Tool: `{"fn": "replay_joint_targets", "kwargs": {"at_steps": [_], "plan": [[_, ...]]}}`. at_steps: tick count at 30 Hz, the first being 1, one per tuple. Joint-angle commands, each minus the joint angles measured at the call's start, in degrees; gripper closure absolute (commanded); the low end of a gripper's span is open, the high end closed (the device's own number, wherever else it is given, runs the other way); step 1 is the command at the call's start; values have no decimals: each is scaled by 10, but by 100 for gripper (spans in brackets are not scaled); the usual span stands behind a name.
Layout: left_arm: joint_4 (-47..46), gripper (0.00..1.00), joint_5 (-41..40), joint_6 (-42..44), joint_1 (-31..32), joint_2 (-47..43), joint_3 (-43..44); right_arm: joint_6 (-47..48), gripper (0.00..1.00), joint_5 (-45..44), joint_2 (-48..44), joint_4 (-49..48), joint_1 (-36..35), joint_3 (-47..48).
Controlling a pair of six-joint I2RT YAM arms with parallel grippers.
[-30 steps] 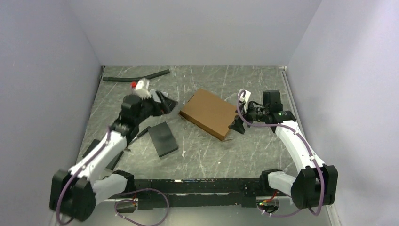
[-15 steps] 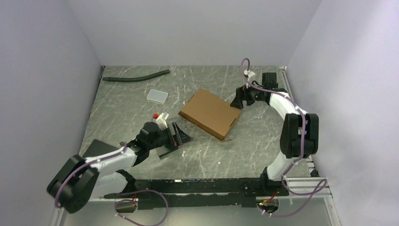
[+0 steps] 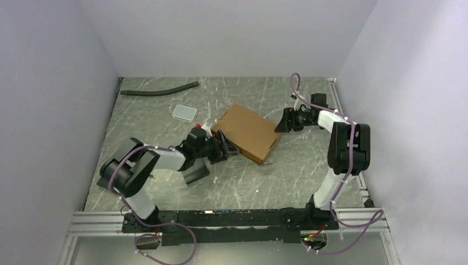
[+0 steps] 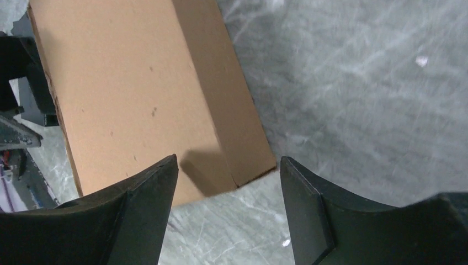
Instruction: Fold the paper box
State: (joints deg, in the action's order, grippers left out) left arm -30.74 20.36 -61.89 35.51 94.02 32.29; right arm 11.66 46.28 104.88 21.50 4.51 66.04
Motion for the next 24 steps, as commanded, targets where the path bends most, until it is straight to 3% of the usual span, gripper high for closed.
{"fn": "replay_joint_targets", "kwargs": {"at_steps": [1, 5, 7, 13, 19, 24], "plan": [[37, 5, -4, -1, 3, 43, 67, -7, 30, 24, -7, 11, 15, -26], [88, 6, -20, 11, 2, 66, 99, -13, 33, 24, -33, 6, 17, -52], [116, 17, -19, 16, 0, 78, 115, -15, 37, 29, -43, 13, 17, -68], [161, 18, -5, 42, -15, 110, 162, 15, 45, 45, -72, 63, 8, -124], [241, 18, 4, 99, -38, 124, 239, 29, 43, 45, -125, 84, -3, -153], [285, 16, -25, 144, -42, 55, 211, 51, 33, -14, -203, 65, -1, -148]]}}
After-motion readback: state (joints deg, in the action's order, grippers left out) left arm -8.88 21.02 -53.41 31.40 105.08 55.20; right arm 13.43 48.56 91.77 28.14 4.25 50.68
